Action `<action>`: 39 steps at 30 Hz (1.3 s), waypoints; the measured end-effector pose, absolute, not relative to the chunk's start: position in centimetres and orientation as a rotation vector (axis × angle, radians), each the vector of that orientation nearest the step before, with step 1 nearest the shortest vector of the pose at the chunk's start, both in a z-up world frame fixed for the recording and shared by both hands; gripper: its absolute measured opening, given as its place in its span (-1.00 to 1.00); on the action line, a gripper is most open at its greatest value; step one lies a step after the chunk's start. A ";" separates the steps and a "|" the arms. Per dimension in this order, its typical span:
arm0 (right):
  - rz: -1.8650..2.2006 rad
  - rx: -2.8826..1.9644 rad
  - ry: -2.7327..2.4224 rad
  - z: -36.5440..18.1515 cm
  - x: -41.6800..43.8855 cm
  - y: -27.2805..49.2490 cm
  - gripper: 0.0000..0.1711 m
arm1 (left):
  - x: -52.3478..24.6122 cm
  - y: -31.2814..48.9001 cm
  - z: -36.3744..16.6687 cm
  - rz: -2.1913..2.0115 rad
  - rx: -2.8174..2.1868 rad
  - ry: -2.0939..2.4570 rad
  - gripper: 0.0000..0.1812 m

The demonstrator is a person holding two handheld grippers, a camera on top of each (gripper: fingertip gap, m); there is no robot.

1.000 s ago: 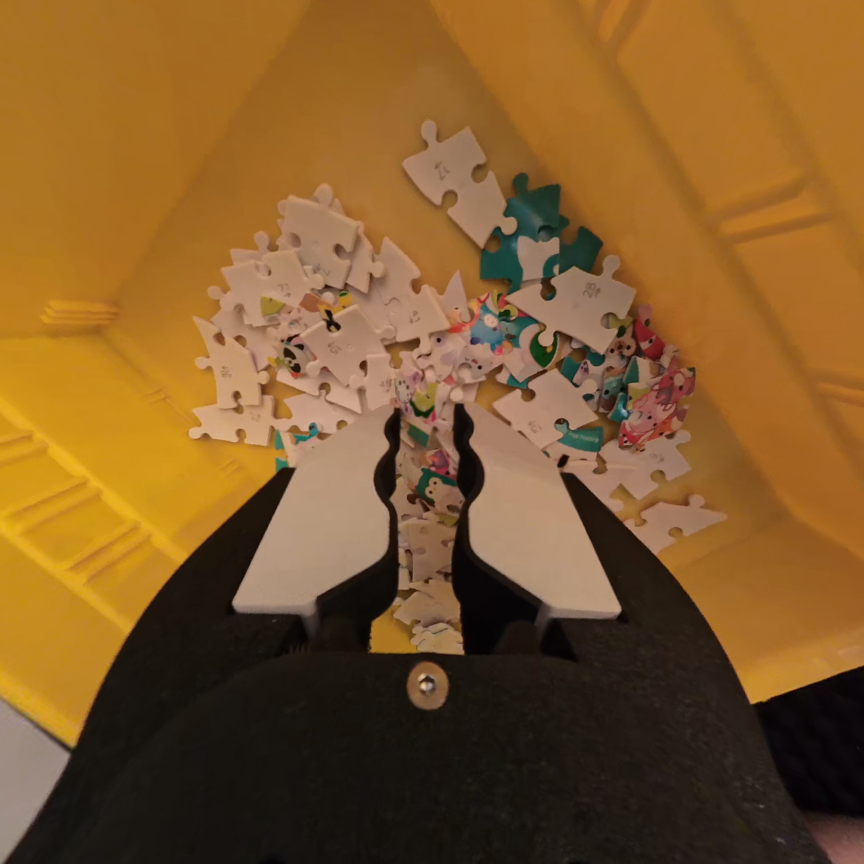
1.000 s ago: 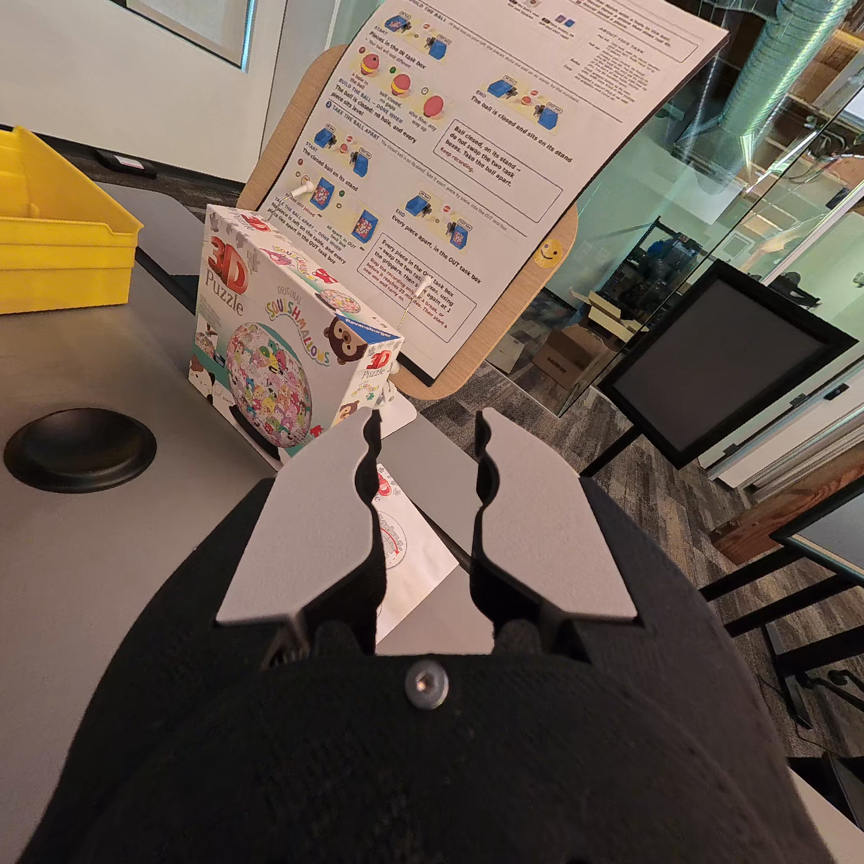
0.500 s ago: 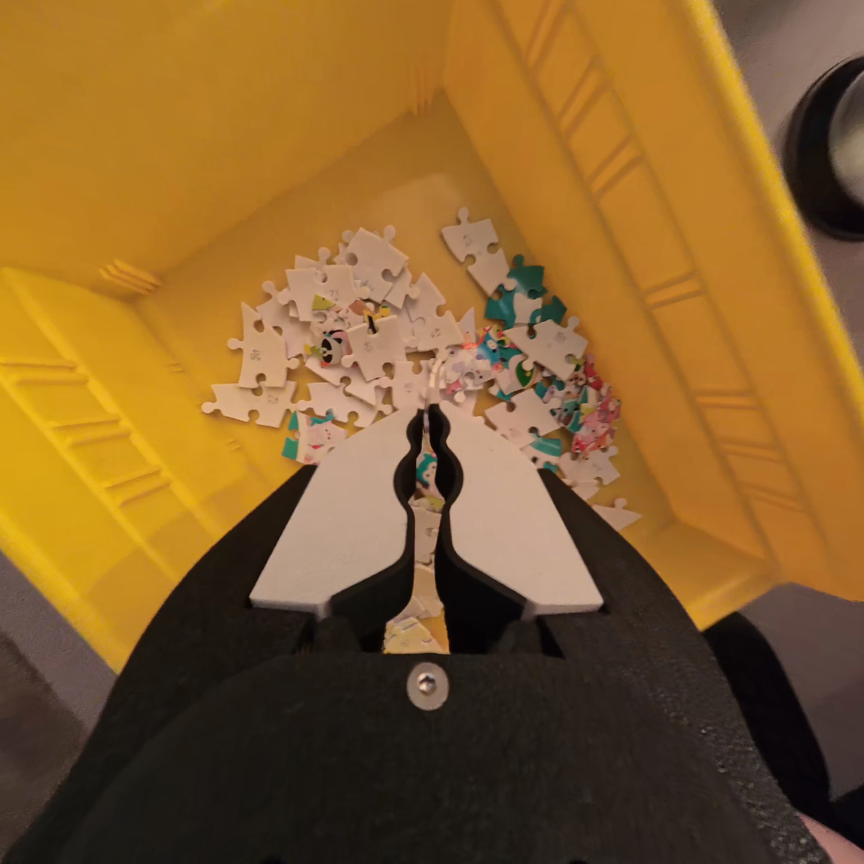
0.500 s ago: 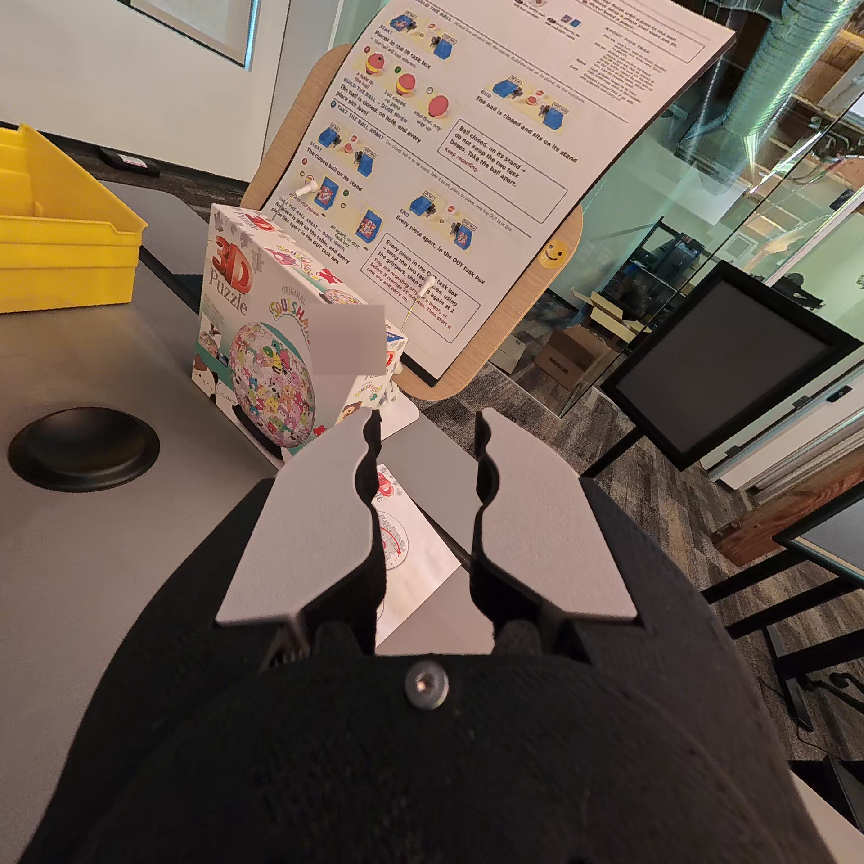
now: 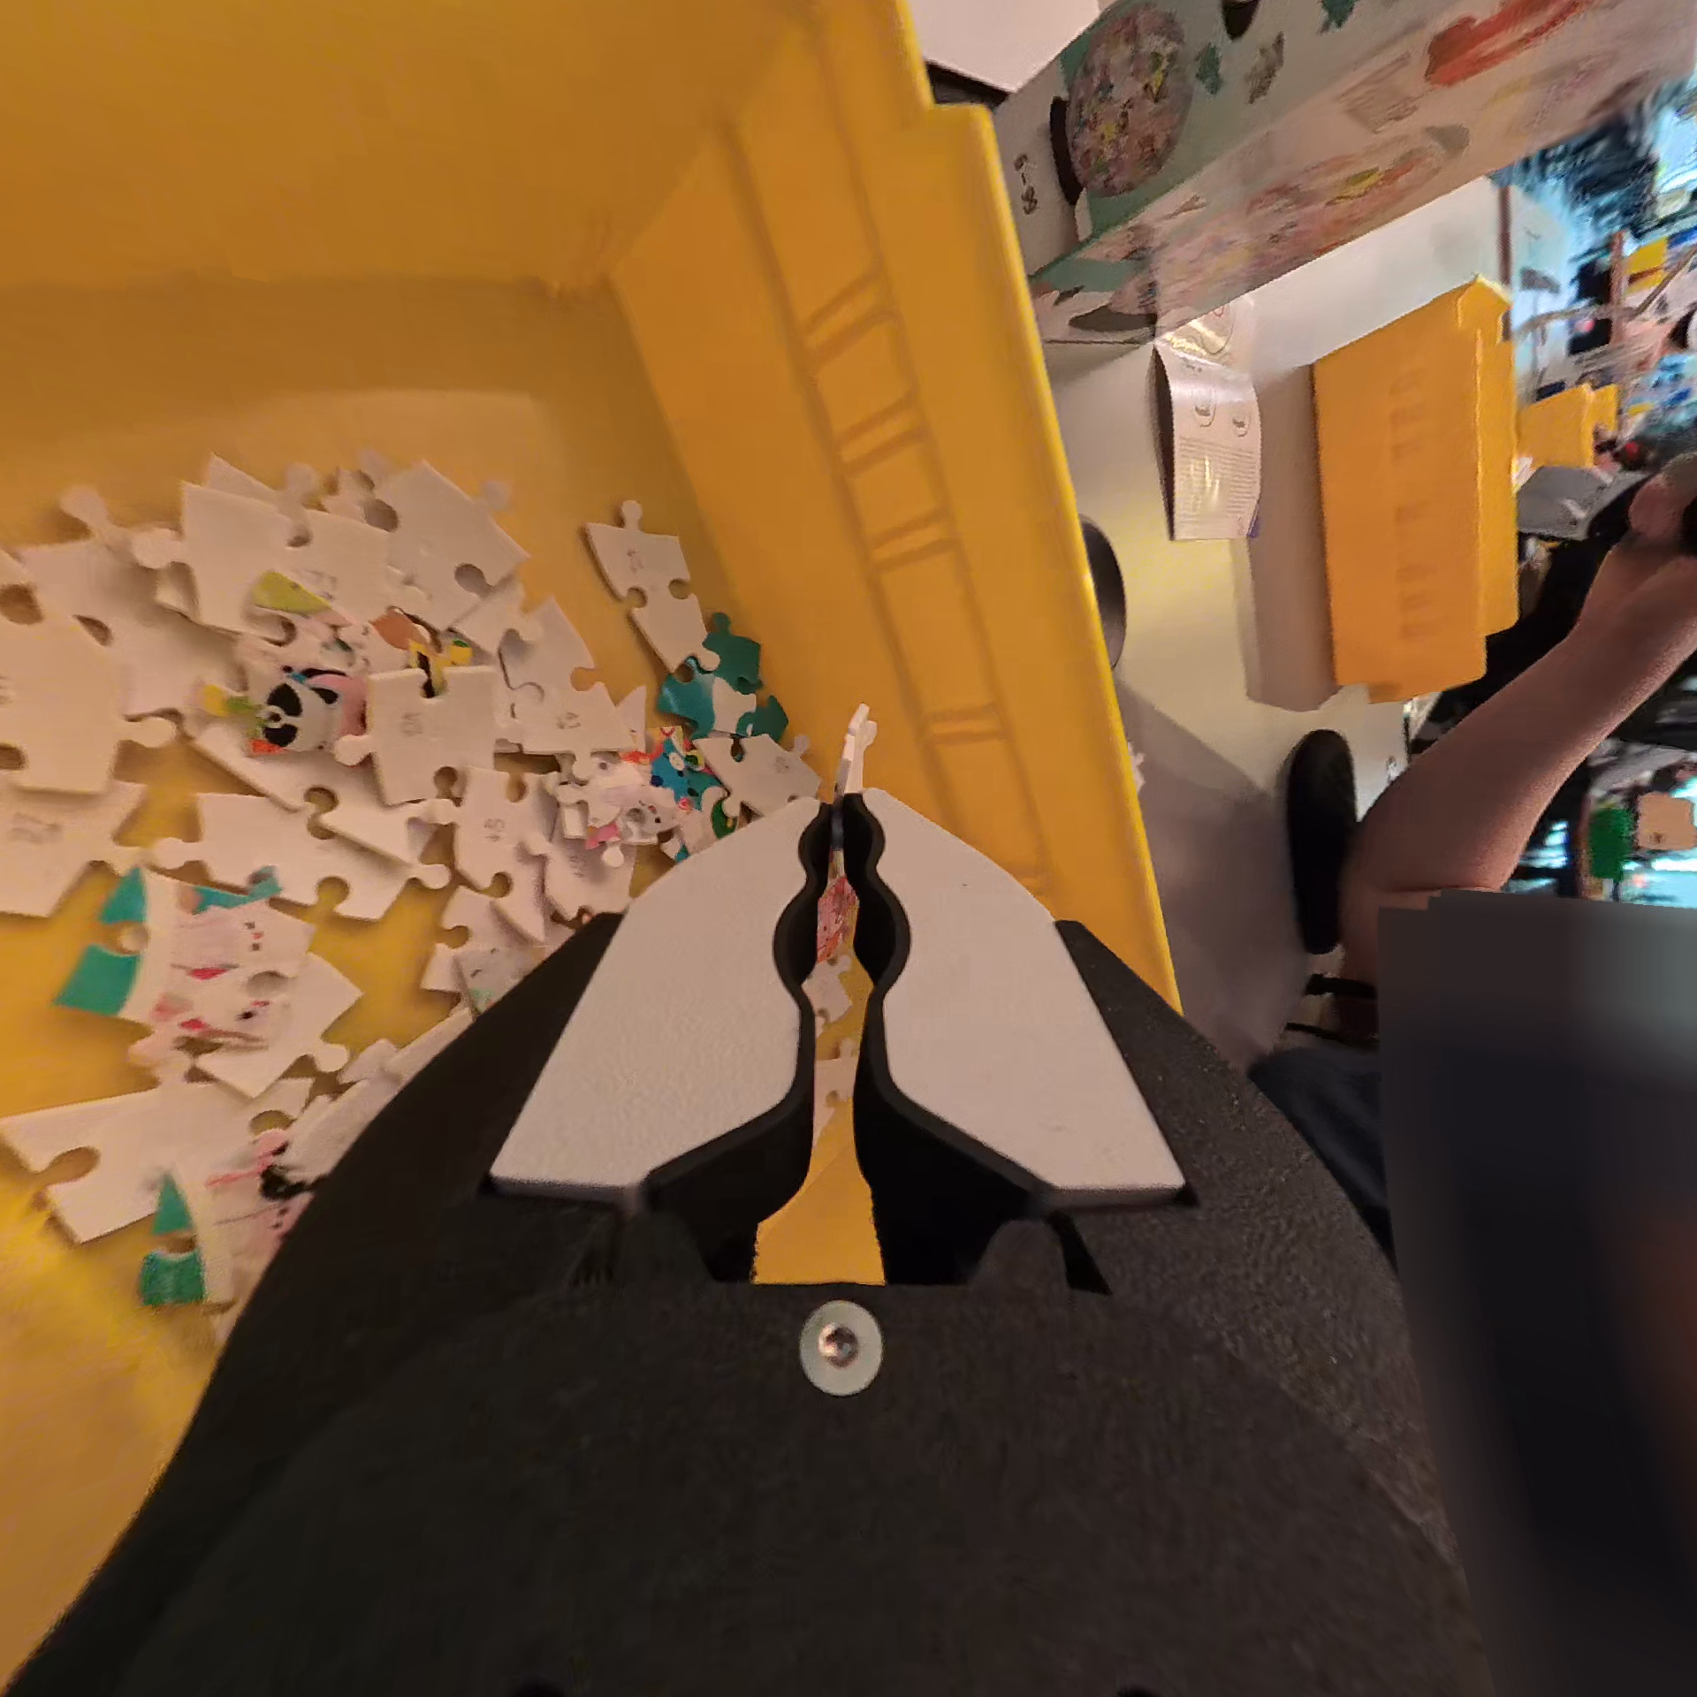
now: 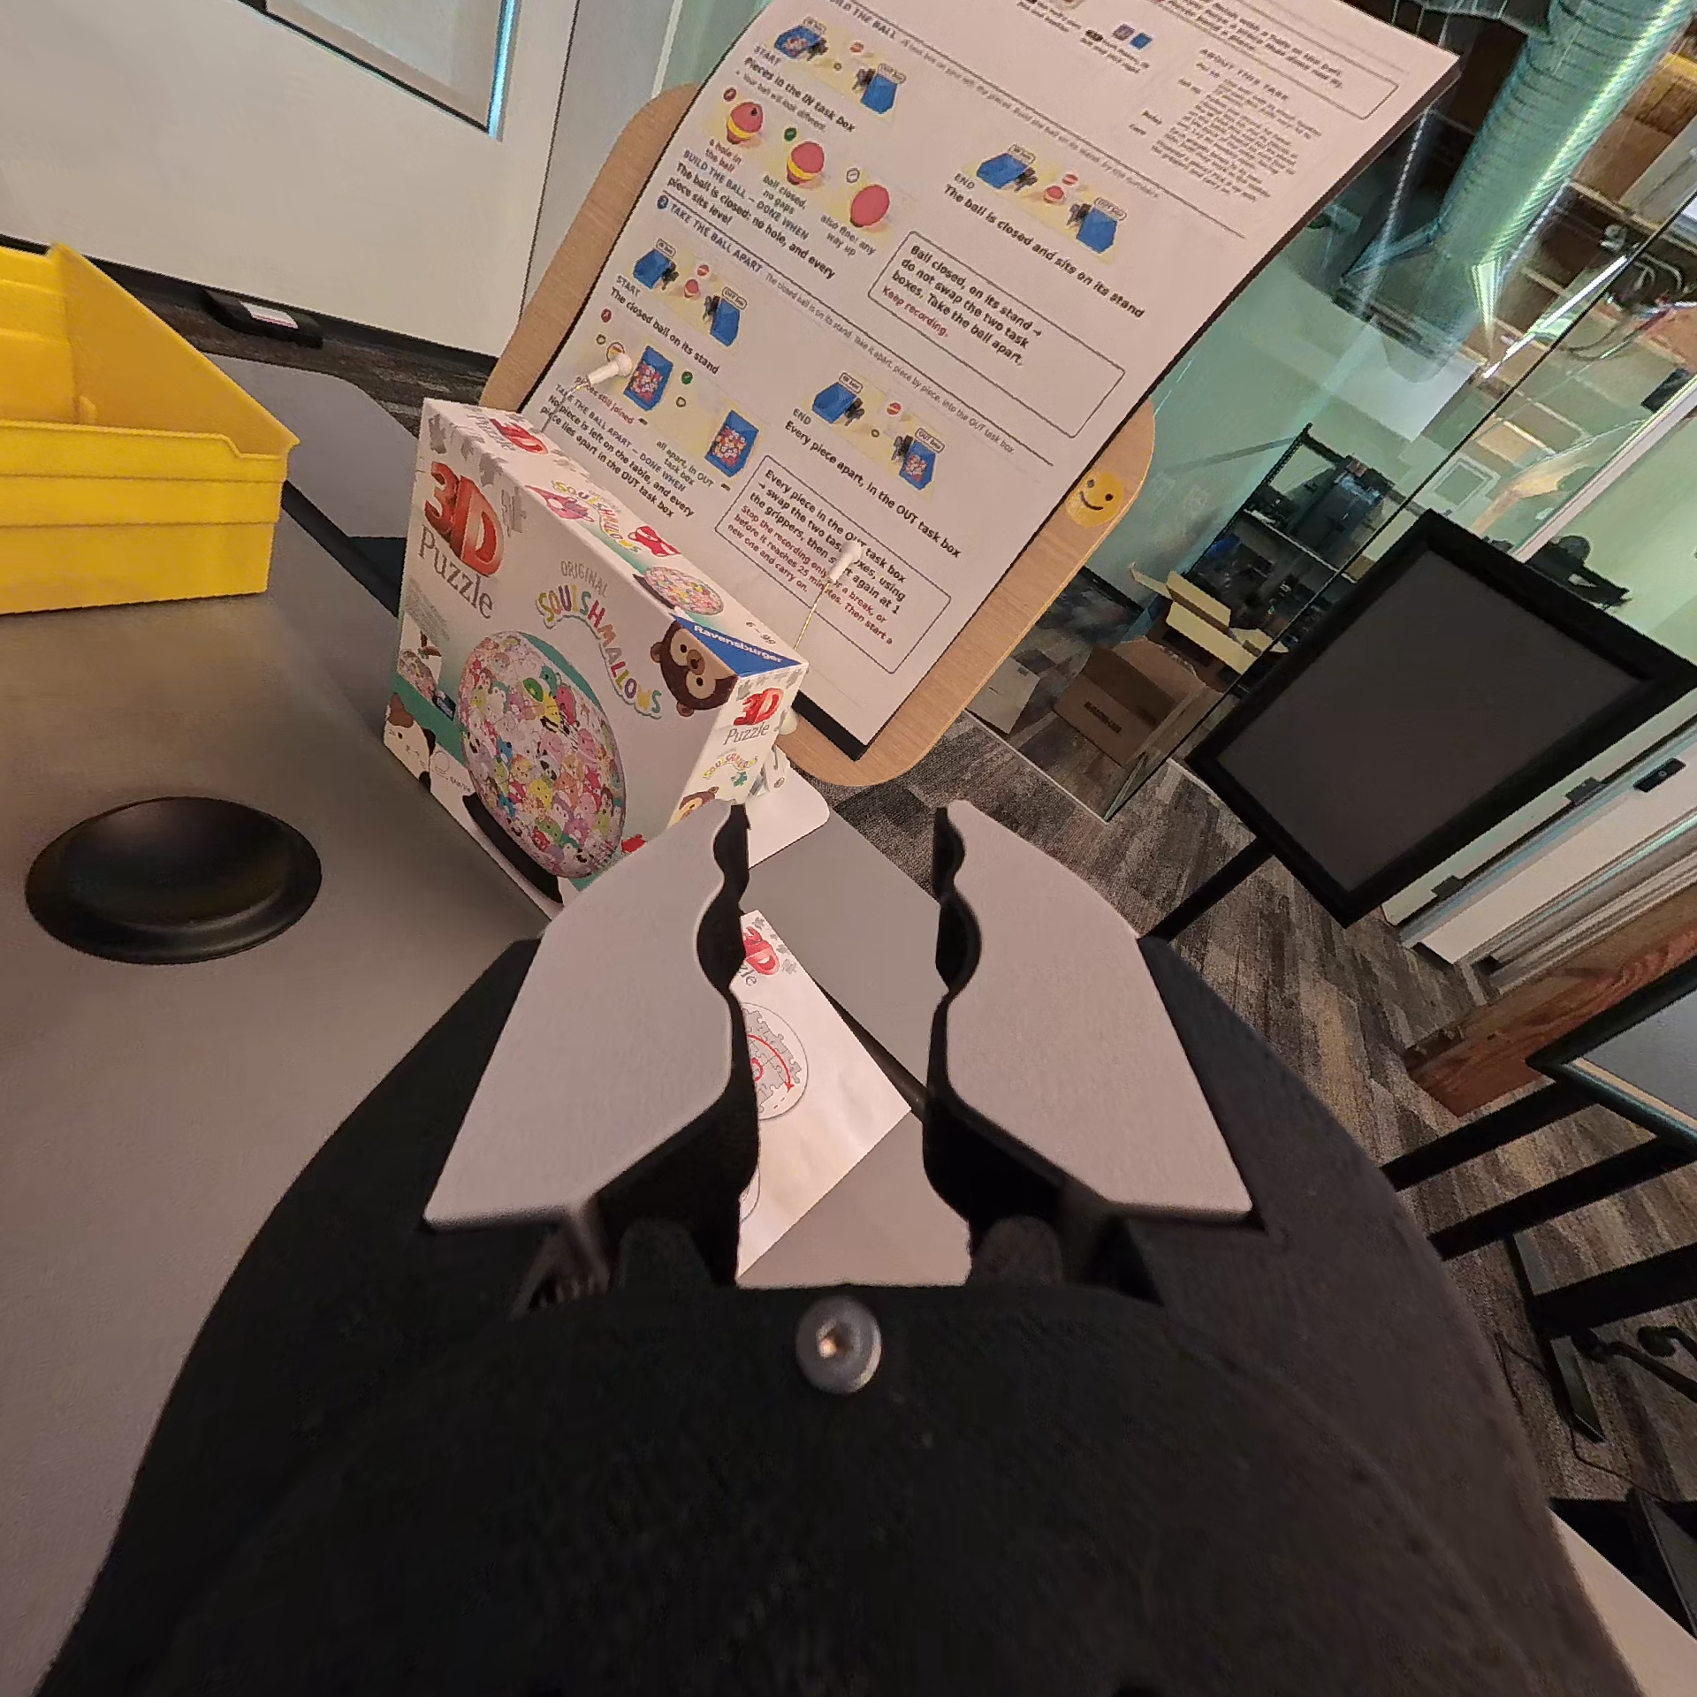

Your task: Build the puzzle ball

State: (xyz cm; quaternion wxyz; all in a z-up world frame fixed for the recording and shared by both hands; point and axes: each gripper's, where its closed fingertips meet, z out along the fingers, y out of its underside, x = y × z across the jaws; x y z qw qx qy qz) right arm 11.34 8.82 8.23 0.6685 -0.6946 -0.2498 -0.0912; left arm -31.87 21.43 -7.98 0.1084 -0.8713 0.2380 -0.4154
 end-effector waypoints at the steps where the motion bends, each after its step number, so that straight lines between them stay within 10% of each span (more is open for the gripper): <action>1: -0.206 -1.566 -0.563 8.2 11.3 8.8 -0.54 | -31.6 21.8 -8.1 -1.246 -2.564 0.654 -0.98; 39: -0.212 -1.579 -0.569 7.8 11.3 9.1 -0.54 | -33.6 24.4 -10.3 -0.654 -2.632 0.778 -0.79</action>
